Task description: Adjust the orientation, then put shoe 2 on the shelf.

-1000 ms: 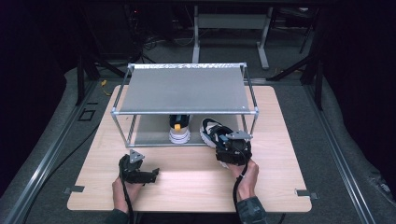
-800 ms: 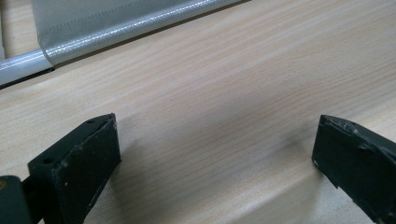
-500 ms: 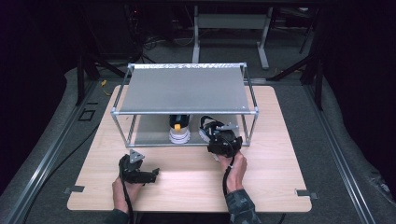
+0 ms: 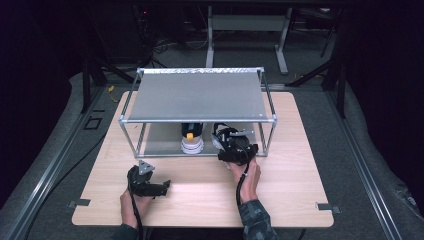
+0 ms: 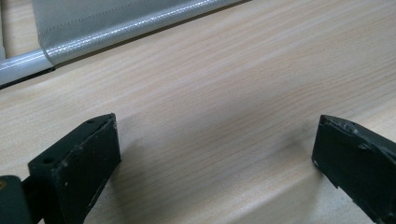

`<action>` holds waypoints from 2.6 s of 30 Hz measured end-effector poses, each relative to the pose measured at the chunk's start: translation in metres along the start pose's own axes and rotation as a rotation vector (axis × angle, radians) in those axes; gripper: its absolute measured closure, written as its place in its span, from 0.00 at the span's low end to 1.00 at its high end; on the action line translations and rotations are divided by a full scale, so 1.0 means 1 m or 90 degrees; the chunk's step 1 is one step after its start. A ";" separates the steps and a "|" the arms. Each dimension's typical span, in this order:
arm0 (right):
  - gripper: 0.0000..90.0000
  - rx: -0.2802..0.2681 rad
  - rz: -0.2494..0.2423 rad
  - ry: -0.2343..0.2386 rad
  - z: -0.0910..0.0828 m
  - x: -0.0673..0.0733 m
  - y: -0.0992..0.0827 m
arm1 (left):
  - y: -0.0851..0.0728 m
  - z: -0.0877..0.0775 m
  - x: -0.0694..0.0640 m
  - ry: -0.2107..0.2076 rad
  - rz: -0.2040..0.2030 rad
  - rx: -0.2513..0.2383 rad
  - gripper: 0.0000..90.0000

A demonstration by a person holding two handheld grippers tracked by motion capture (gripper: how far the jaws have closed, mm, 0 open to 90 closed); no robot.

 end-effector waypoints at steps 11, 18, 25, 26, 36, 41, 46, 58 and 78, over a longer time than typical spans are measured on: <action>0.12 -0.048 -0.011 0.057 -0.045 -0.007 -0.006 | 0.000 0.000 0.000 0.000 0.000 -0.001 0.01; 0.28 -0.037 -0.018 0.083 -0.054 -0.006 -0.017 | 0.000 0.000 0.000 -0.001 0.001 0.001 0.01; 0.43 -0.050 0.012 0.046 -0.053 -0.011 -0.020 | 0.000 0.000 0.000 -0.001 0.001 0.001 0.01; 0.44 -0.053 0.018 0.052 -0.053 -0.010 -0.019 | 0.000 0.000 0.000 -0.001 0.001 0.001 0.01; 0.46 -0.061 0.018 0.031 -0.050 0.000 -0.018 | 0.000 0.000 0.000 -0.001 0.001 0.001 0.01; 0.46 -0.066 0.019 0.022 -0.049 0.001 -0.017 | 0.000 0.000 0.000 -0.001 0.001 0.001 0.01; 0.47 -0.076 0.019 0.022 -0.048 0.003 -0.016 | 0.000 0.000 0.000 -0.001 0.001 0.001 0.01; 0.48 -0.091 0.018 0.015 -0.044 0.008 -0.011 | 0.000 0.000 0.000 -0.001 0.001 0.001 0.01; 0.32 -0.060 0.032 0.035 -0.021 0.007 -0.009 | 0.000 0.000 0.000 -0.003 0.002 0.001 0.01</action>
Point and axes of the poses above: each handheld gripper's, and its own axes: z roughly forward along the jaws, y roughly out of its top, x roughly to its left, the point moved 8 cm from there along z, roughly forward along the jaws, and after that the axes turned 13 degrees about -x, right-handed, at the moved point
